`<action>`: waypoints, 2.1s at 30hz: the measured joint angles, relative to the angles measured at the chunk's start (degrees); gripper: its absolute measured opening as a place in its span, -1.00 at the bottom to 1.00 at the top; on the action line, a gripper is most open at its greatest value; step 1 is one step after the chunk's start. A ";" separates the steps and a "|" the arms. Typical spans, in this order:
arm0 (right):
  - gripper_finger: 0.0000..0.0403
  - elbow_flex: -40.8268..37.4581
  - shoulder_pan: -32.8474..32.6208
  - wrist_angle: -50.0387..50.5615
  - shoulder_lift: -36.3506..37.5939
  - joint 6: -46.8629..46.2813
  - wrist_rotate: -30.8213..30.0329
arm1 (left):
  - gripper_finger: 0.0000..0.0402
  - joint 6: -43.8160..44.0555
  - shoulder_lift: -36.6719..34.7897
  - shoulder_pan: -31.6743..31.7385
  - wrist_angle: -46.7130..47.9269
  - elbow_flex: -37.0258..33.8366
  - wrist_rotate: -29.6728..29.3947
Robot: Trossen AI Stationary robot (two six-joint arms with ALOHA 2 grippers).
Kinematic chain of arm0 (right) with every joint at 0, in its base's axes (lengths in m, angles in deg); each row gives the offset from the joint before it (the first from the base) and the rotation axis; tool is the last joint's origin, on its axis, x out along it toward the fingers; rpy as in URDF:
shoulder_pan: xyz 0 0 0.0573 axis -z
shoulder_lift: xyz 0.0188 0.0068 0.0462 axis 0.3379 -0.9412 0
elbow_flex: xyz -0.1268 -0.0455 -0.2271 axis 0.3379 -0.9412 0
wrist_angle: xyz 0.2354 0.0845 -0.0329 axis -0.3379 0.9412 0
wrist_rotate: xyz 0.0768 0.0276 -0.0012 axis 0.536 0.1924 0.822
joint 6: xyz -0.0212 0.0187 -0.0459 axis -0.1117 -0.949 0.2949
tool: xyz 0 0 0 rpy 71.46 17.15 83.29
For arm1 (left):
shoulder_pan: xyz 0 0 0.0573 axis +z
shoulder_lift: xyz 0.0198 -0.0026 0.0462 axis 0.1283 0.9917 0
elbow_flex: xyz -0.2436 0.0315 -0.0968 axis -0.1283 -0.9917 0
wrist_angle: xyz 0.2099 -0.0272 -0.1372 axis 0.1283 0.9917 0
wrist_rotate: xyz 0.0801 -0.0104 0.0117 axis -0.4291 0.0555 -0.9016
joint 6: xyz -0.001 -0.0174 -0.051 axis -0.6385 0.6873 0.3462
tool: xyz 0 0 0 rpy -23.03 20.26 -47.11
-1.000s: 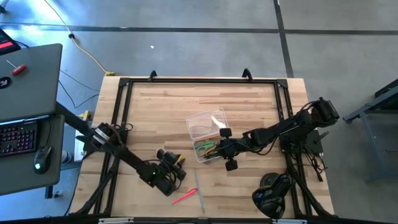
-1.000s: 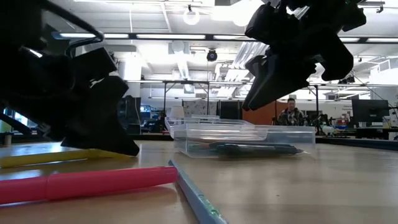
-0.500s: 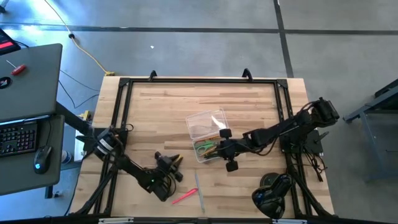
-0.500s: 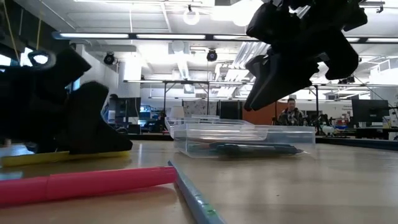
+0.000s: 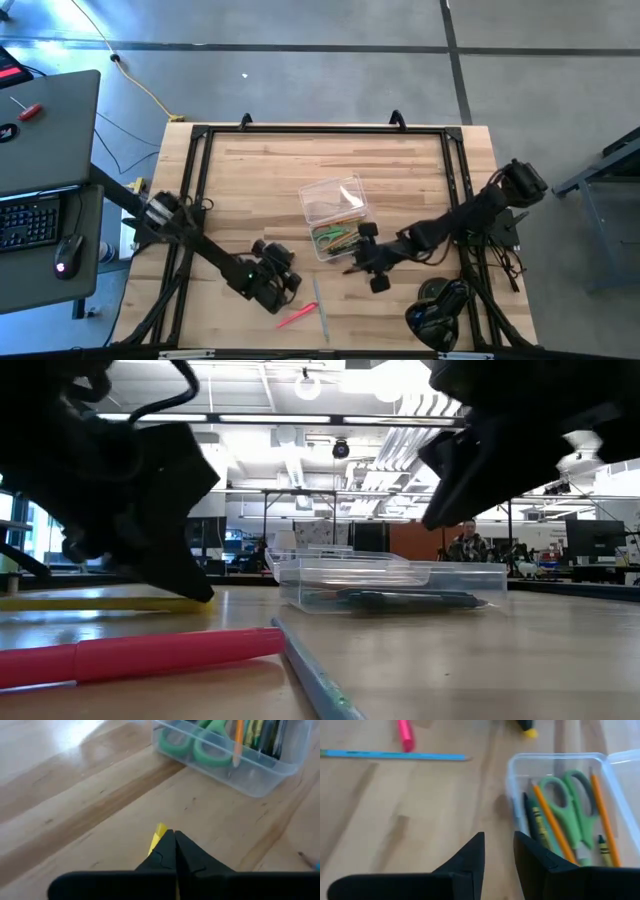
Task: Pick & place school supplies into a supply box
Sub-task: Put the yellow pen into the supply box
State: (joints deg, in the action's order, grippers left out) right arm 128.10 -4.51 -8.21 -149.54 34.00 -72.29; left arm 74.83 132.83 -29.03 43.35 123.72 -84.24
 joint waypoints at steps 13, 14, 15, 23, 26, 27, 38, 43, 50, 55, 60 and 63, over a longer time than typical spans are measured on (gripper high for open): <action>-0.59 0.00 -7.61 0.12 0.00 -2.35 -2.66 | -0.69 -2.02 -0.44 1.16 0.60 0.03 -0.34; -0.59 0.00 -7.84 0.11 0.00 -2.37 -2.66 | -0.64 -2.51 -0.45 1.16 0.71 0.03 -0.36; -0.59 0.00 -8.04 0.11 0.00 -2.39 -2.66 | -0.59 -3.52 -0.45 1.16 0.77 0.03 -0.36; -0.59 0.00 -8.96 0.09 0.00 -4.96 -2.61 | -0.37 -6.75 -0.58 1.14 2.87 -2.23 -1.72; -0.59 0.00 -8.95 0.09 0.00 -4.91 -2.62 | -0.34 -6.65 -0.58 1.14 2.80 -2.72 -2.42; -0.59 0.00 -8.94 0.09 0.00 -4.88 -2.66 | -0.34 -6.87 -0.58 1.14 2.85 -2.49 -2.77; -0.59 0.00 -8.72 -0.22 0.00 -3.40 -4.05 | -0.44 -23.64 -6.43 2.32 13.63 7.20 -1.36; -0.59 0.00 -8.72 -0.20 0.00 -3.27 -4.82 | -0.42 -30.79 -10.92 2.30 22.72 12.08 -1.68; -0.59 0.00 -8.72 -0.41 0.00 -3.42 -5.23 | -0.29 -34.49 -13.32 2.29 25.50 8.96 10.18; -0.59 0.00 -8.72 -0.61 -0.02 -3.76 -5.19 | -0.26 -37.92 -14.62 2.30 20.24 3.82 15.09; -0.59 0.00 -8.72 -0.84 0.00 -3.83 -4.86 | -0.29 -38.67 -21.38 2.27 22.46 -0.09 12.65; -0.59 0.00 -8.74 -1.02 -0.02 -3.78 -4.60 | -0.32 -40.23 -29.15 2.28 21.65 -4.66 9.17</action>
State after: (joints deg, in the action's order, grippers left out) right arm 128.10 -13.24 -9.23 -149.56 30.22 -76.90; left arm 34.60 103.68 -26.76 64.99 119.06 -75.07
